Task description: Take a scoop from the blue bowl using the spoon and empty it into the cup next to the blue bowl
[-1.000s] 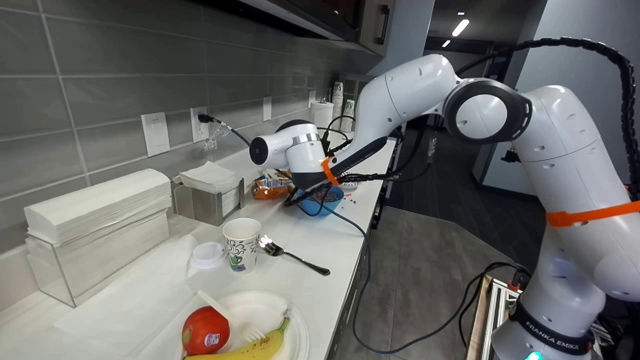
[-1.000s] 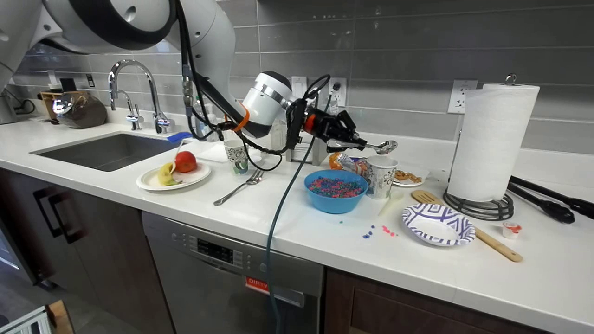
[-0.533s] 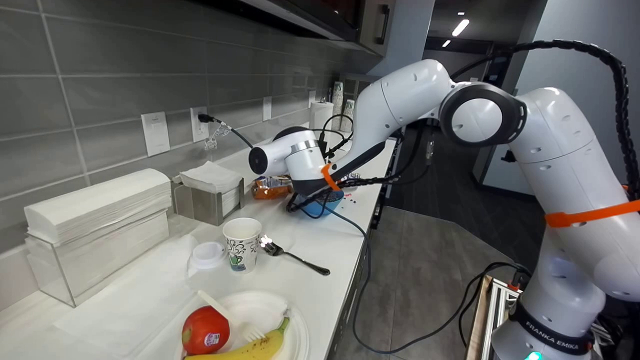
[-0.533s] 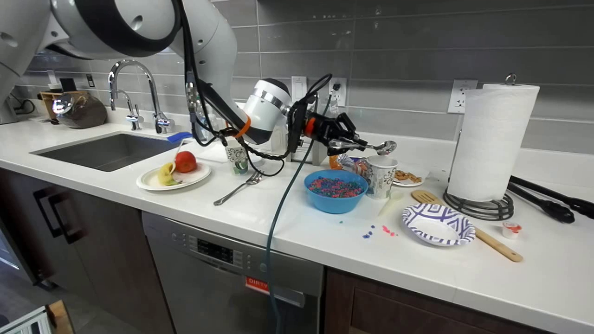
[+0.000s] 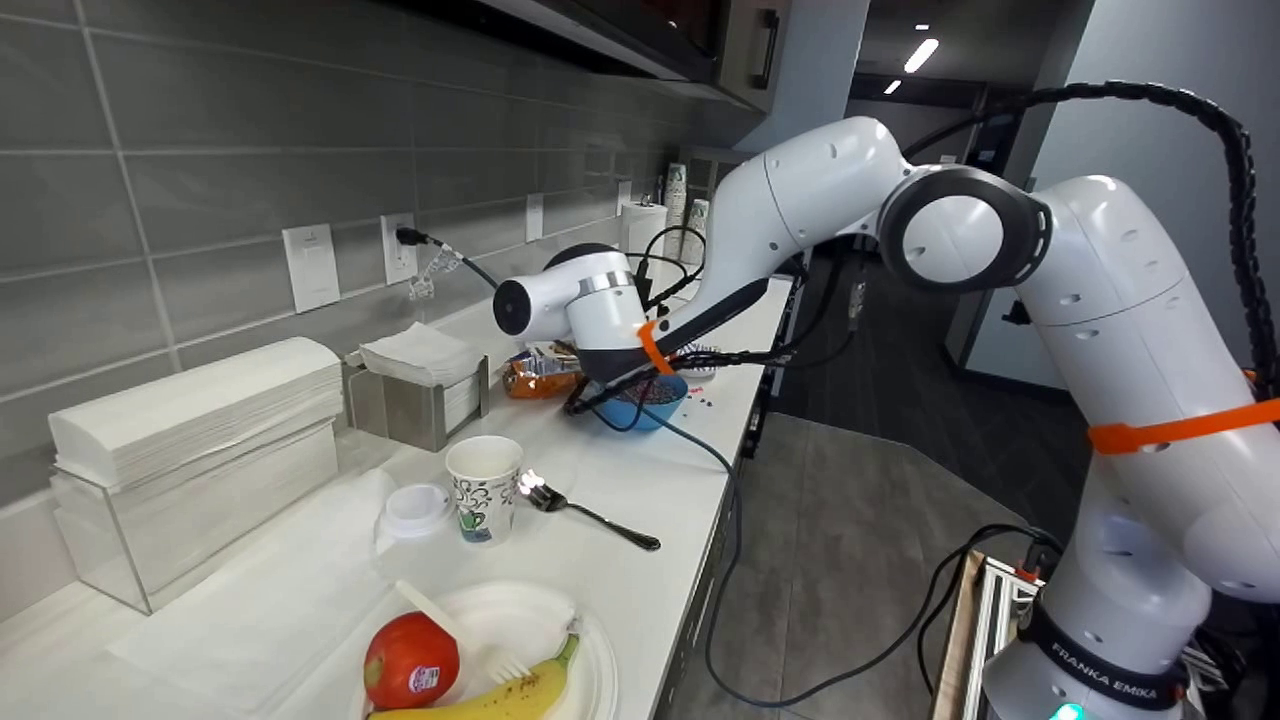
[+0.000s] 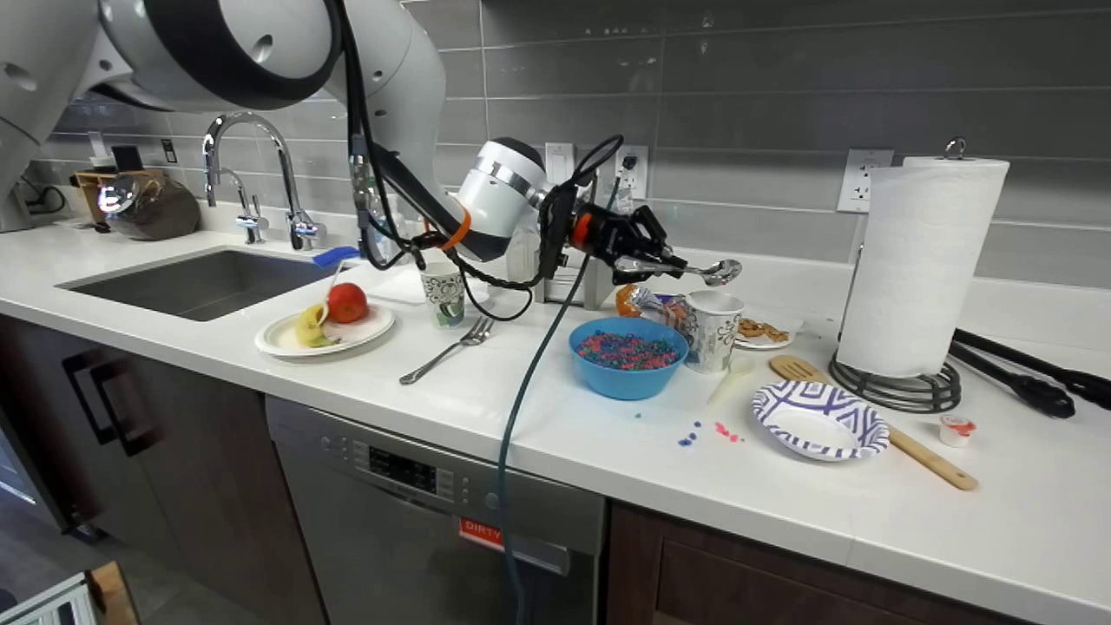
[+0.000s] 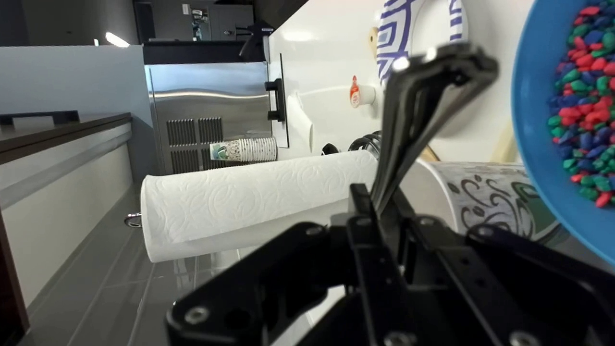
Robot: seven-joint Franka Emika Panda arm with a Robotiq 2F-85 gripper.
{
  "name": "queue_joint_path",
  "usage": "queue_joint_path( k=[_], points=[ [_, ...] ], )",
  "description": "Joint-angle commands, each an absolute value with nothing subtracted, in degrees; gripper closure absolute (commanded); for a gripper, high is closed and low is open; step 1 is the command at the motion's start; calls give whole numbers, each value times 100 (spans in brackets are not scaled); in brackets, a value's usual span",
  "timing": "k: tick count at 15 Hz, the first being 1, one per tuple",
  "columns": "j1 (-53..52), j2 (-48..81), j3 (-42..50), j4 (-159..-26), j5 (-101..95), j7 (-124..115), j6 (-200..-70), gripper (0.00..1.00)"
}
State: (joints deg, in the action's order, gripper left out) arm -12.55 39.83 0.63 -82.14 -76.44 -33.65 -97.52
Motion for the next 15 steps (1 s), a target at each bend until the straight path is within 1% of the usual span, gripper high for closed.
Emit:
queue_joint_path(
  k=[1,5,9,15],
  points=[
    [-1011,3806,-188,-8123,-7029,-3385,-9768,97],
    [-893,3570,-242,-8087,-6249,-3884,-9949,97],
    [-874,3360,-162,-8147,-5872,-4372,-10066,97],
    [-759,3112,-107,-8341,-5546,-5007,-10880,97]
  ],
)
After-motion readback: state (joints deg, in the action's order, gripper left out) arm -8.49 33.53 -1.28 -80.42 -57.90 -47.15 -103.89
